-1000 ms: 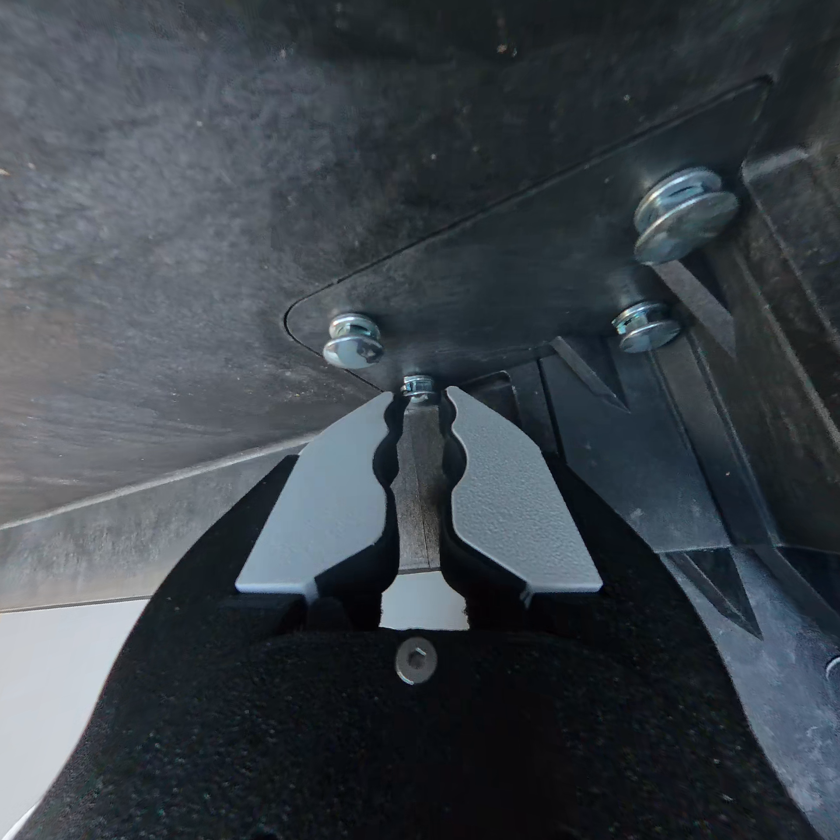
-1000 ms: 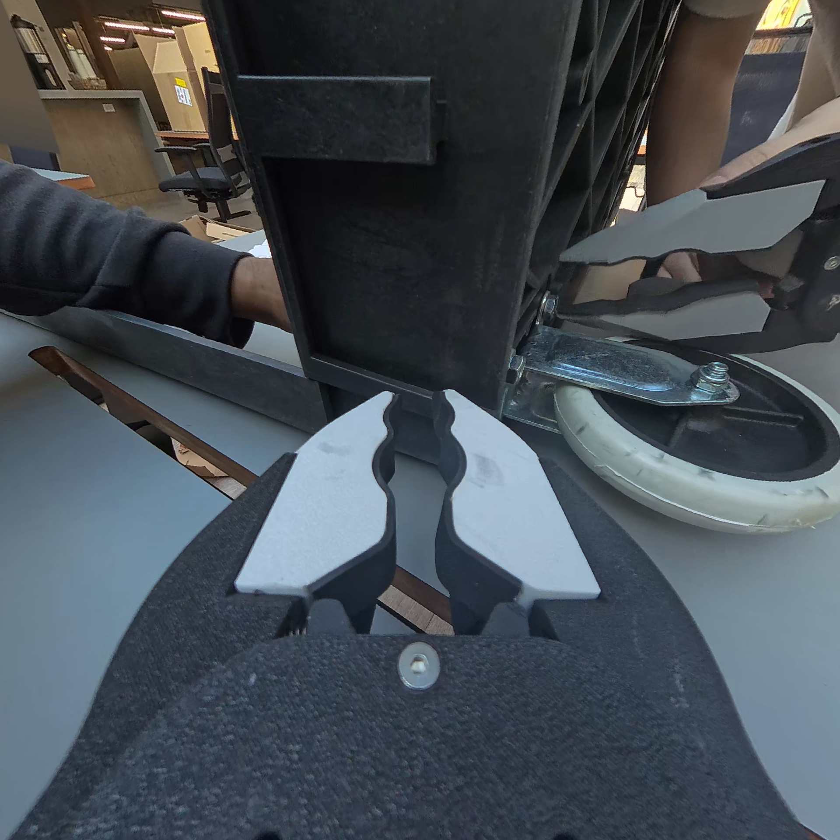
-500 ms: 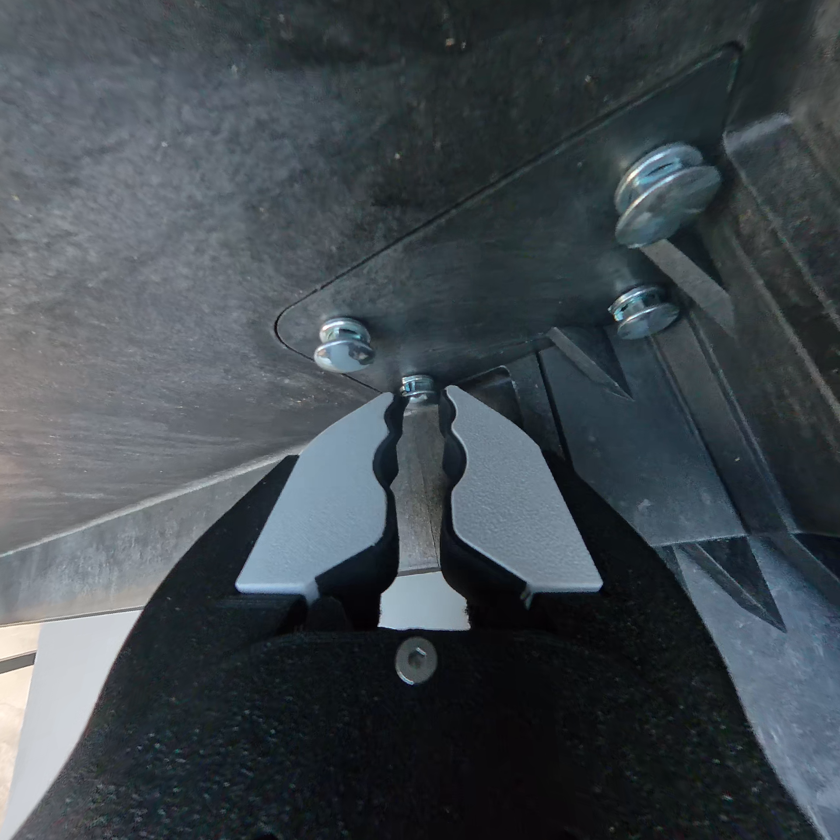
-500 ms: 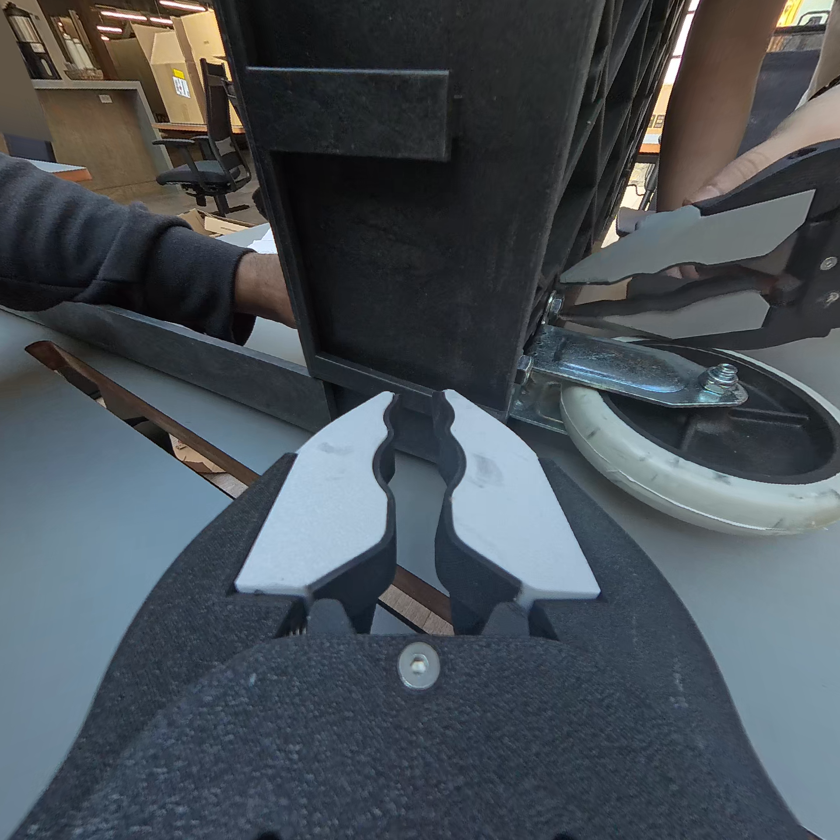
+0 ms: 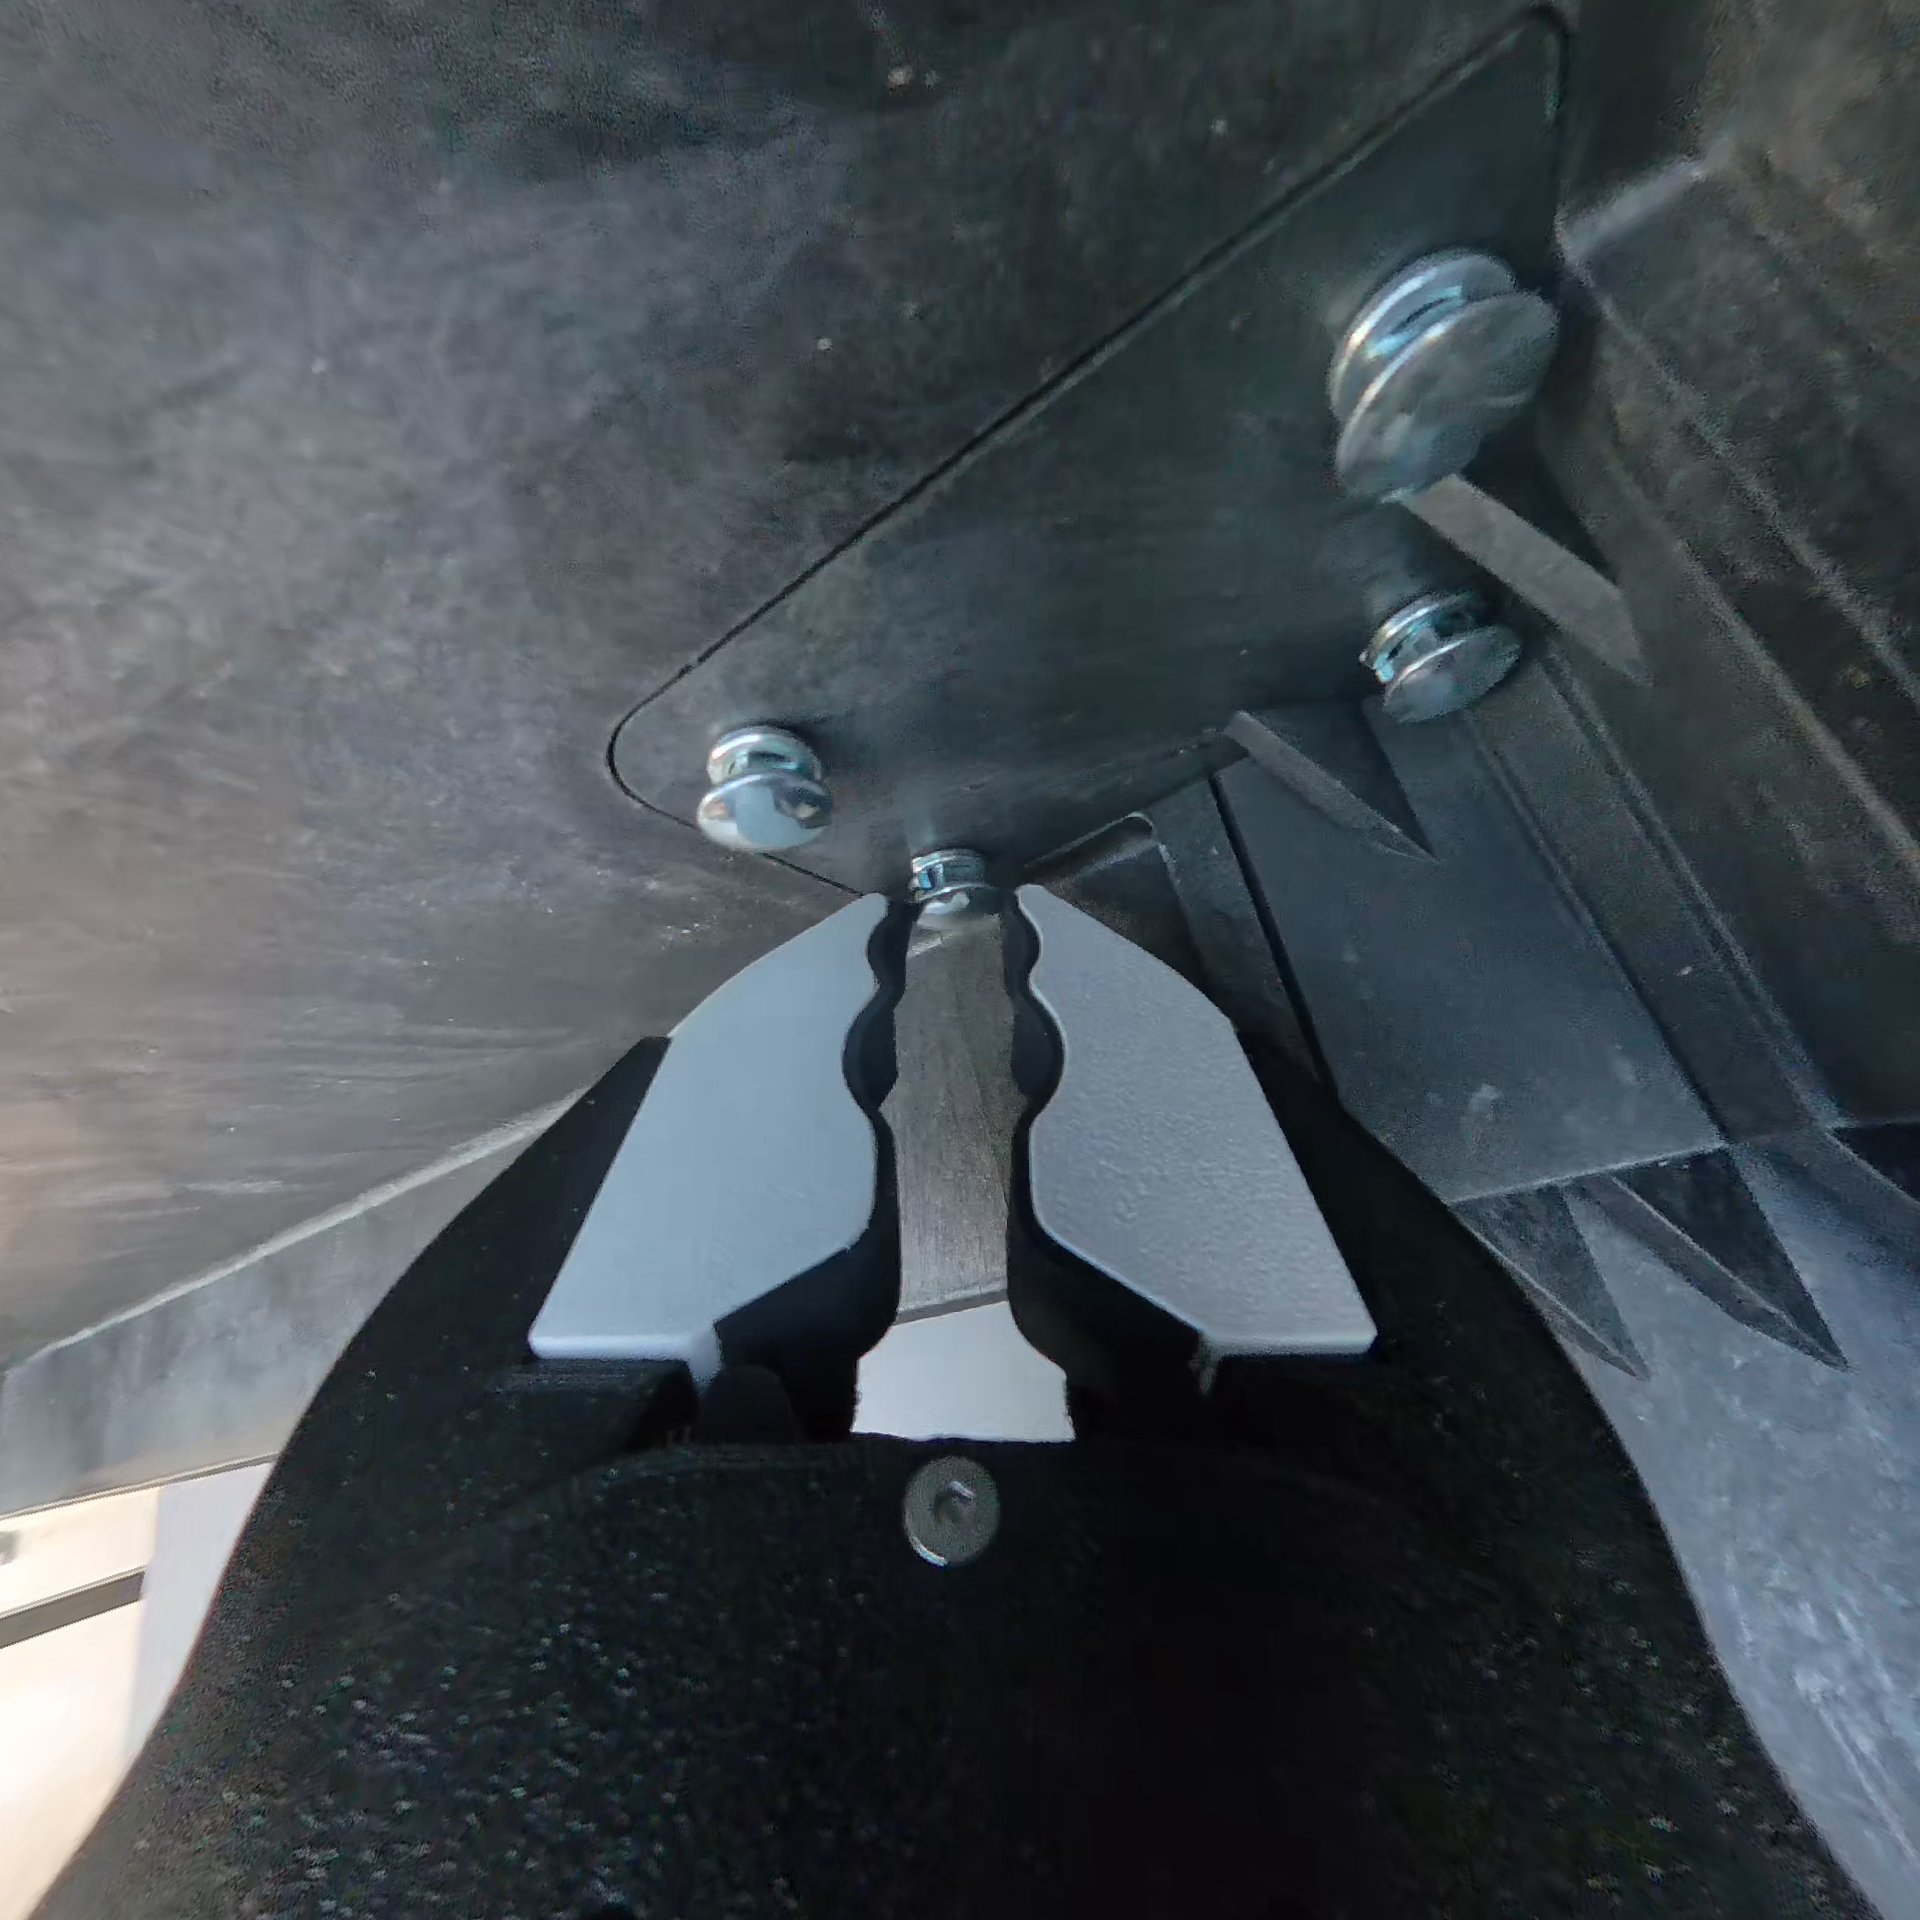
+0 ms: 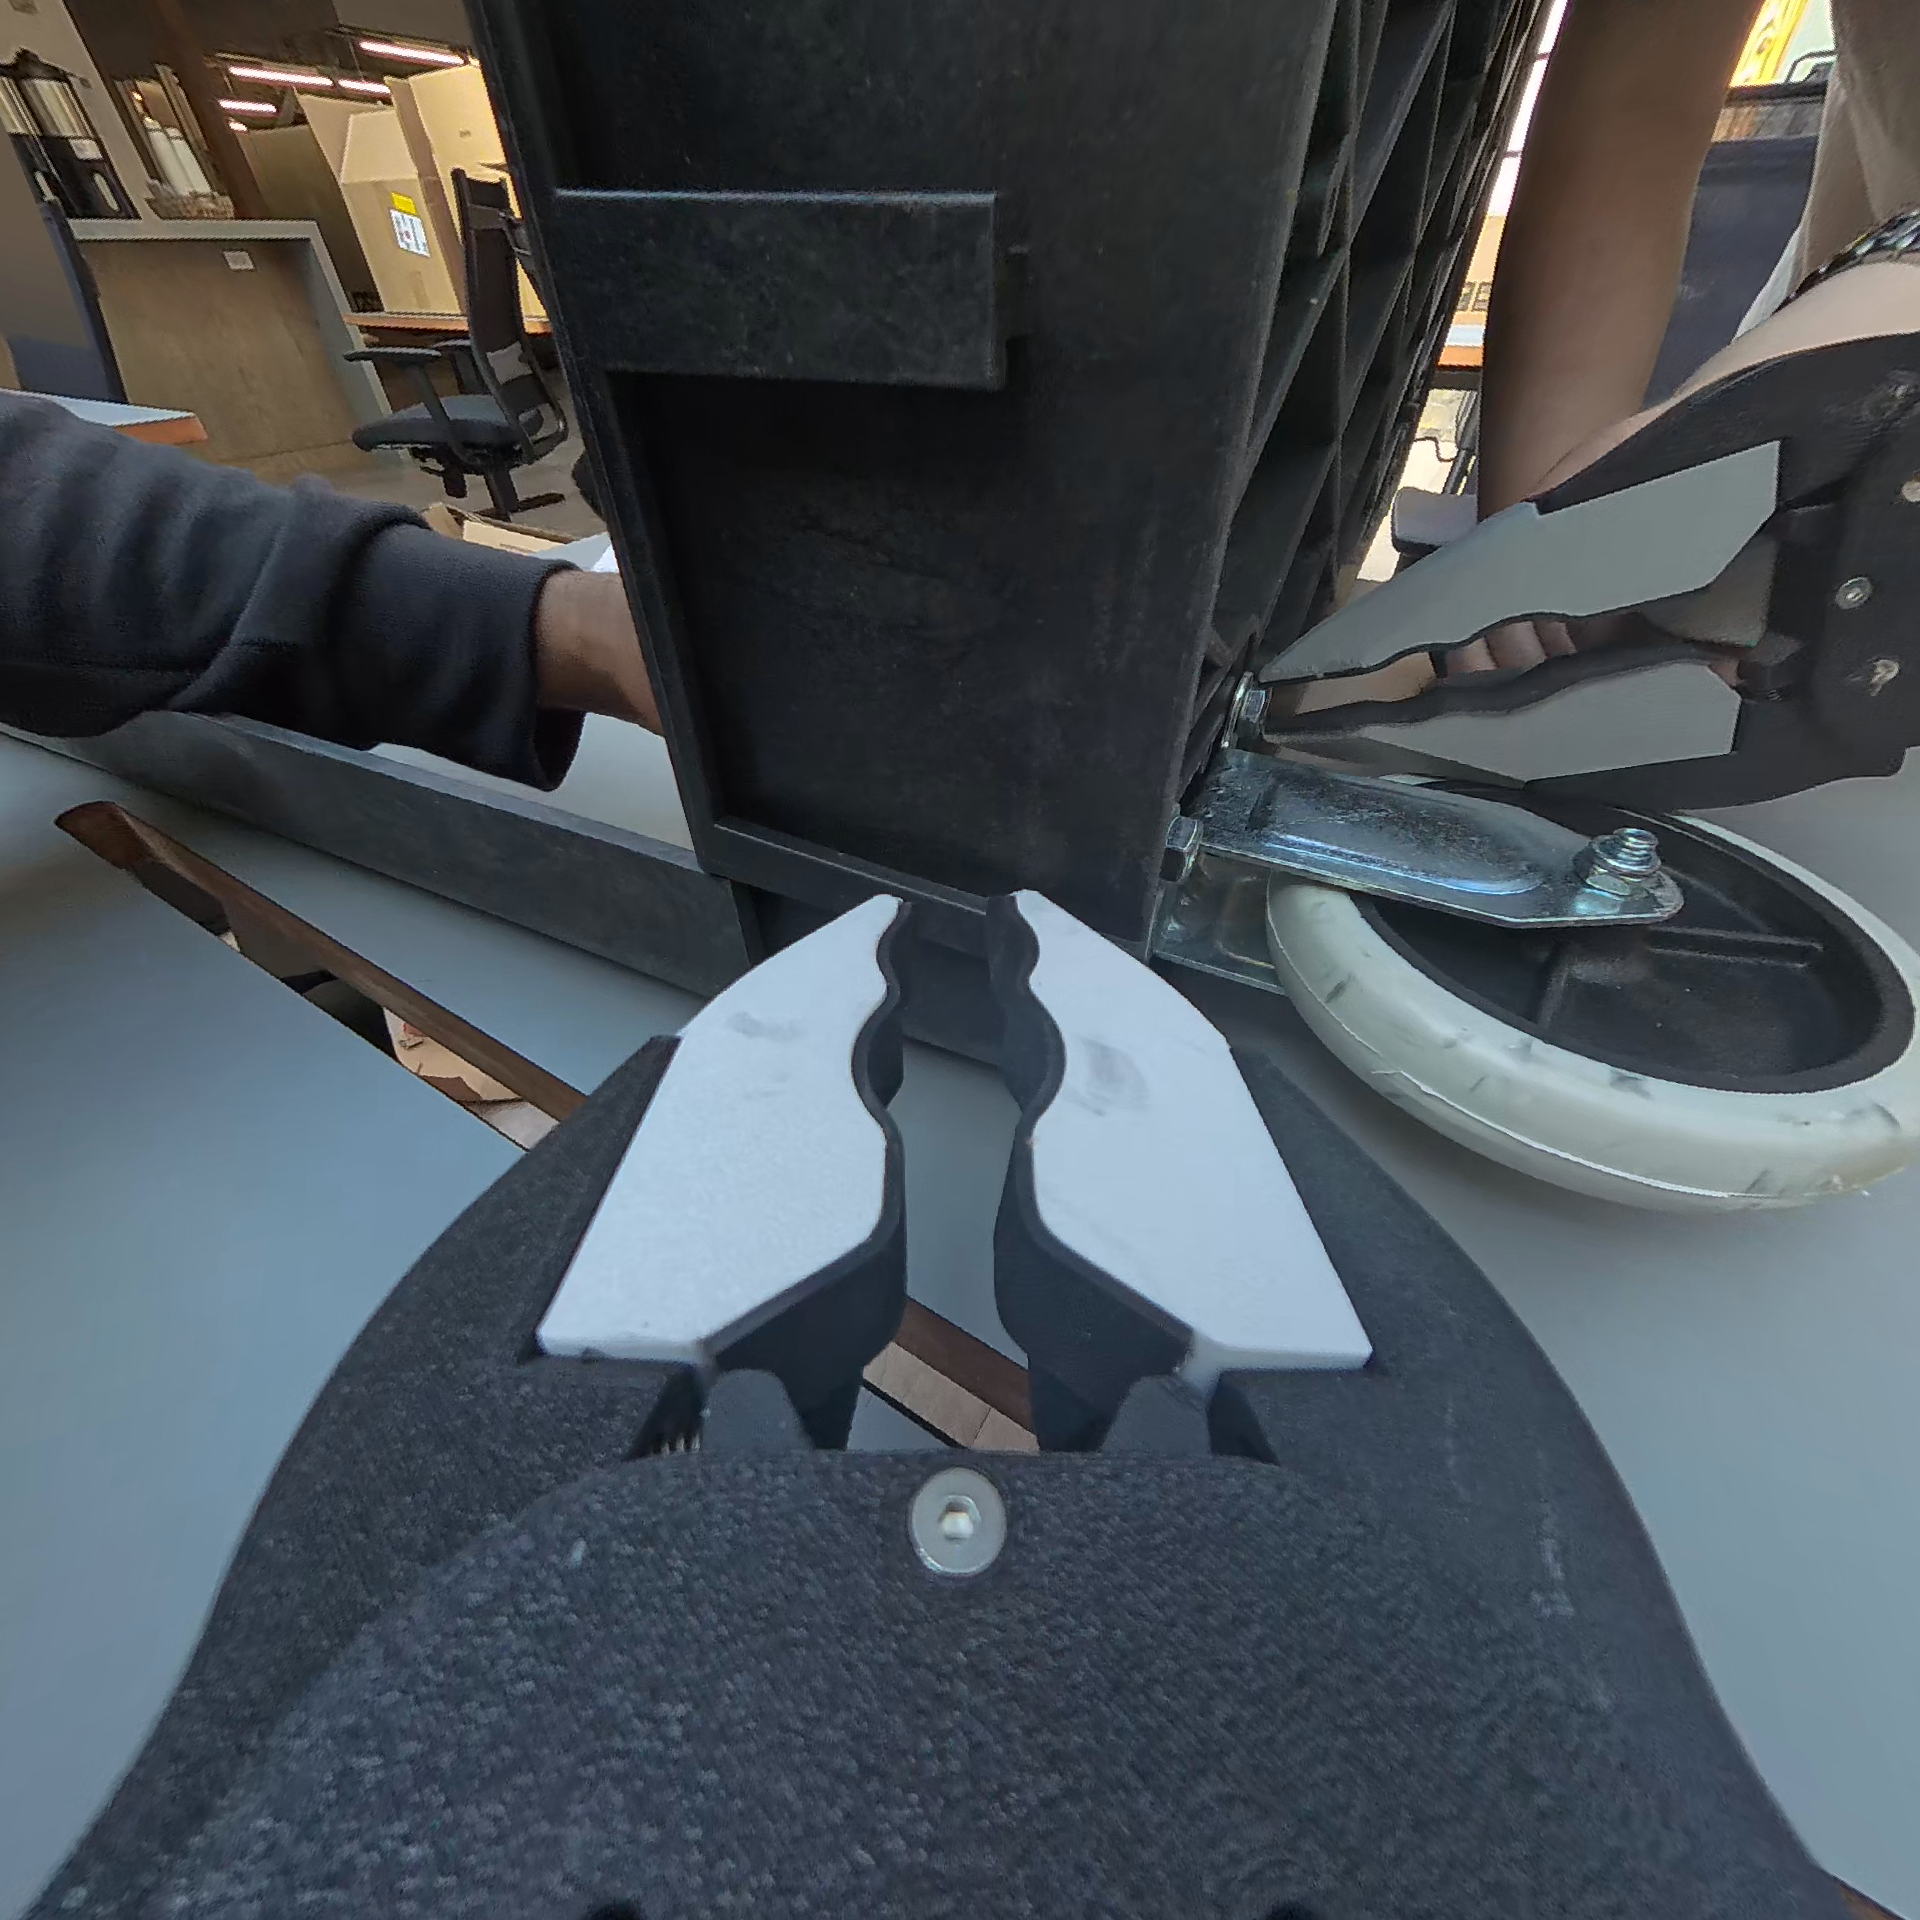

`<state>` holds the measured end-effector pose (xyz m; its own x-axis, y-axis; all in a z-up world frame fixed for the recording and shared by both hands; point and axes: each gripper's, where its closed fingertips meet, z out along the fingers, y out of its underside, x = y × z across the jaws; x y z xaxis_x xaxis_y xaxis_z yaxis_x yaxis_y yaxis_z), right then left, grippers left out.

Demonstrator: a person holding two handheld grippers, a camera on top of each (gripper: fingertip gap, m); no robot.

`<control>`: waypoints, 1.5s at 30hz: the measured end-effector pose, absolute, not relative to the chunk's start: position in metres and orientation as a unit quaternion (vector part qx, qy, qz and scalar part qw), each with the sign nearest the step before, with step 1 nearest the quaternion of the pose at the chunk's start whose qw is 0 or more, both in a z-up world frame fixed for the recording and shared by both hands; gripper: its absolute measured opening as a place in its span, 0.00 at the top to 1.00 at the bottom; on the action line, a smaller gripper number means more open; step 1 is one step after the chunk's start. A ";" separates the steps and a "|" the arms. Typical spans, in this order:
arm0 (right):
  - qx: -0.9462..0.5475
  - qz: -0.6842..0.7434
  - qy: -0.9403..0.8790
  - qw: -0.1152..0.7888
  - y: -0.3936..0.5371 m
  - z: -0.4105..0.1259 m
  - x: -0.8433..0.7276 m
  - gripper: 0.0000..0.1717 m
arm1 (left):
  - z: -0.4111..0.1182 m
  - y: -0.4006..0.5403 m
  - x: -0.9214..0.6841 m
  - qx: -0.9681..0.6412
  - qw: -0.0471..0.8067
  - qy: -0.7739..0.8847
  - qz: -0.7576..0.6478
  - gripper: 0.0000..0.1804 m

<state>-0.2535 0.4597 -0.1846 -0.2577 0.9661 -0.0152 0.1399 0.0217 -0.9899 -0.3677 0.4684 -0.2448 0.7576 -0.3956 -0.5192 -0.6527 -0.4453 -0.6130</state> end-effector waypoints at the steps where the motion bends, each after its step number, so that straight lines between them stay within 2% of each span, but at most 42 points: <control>1: -0.464 0.524 -0.595 0.395 0.460 -0.184 -0.253 0.92 | -0.244 0.468 -0.368 -0.839 0.432 0.304 0.133 0.90; 6: -0.463 0.525 -0.595 0.395 0.460 -0.184 -0.253 0.92 | -0.246 0.459 -0.364 -0.861 0.441 0.252 0.021 0.87; 10: -0.463 0.525 -0.595 0.394 0.460 -0.184 -0.253 0.92 | -0.248 0.462 -0.362 -0.874 0.437 0.212 -0.015 0.87; 15: -0.463 0.525 -0.595 0.395 0.460 -0.184 -0.253 0.92 | -0.246 0.467 -0.360 -0.880 0.441 0.168 -0.047 0.91; 33: -0.460 0.519 -0.603 0.394 0.458 -0.186 -0.254 0.93 | -0.248 0.470 -0.364 -0.820 0.430 0.322 0.197 0.91; 39: -0.461 0.526 -0.594 0.398 0.460 -0.183 -0.252 0.93 | -0.241 0.466 -0.360 -0.830 0.468 0.286 0.100 0.88; 45: -0.460 0.525 -0.596 0.397 0.459 -0.184 -0.253 0.93 | -0.202 0.462 -0.363 -0.811 0.557 0.172 -0.048 0.86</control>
<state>-0.2528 0.4592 -0.1835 -0.2617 0.9651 -0.0100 0.1324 0.0257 -0.9909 -0.3633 0.4620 -0.2021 0.9364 -0.3323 -0.1131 -0.2251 -0.3211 -0.9199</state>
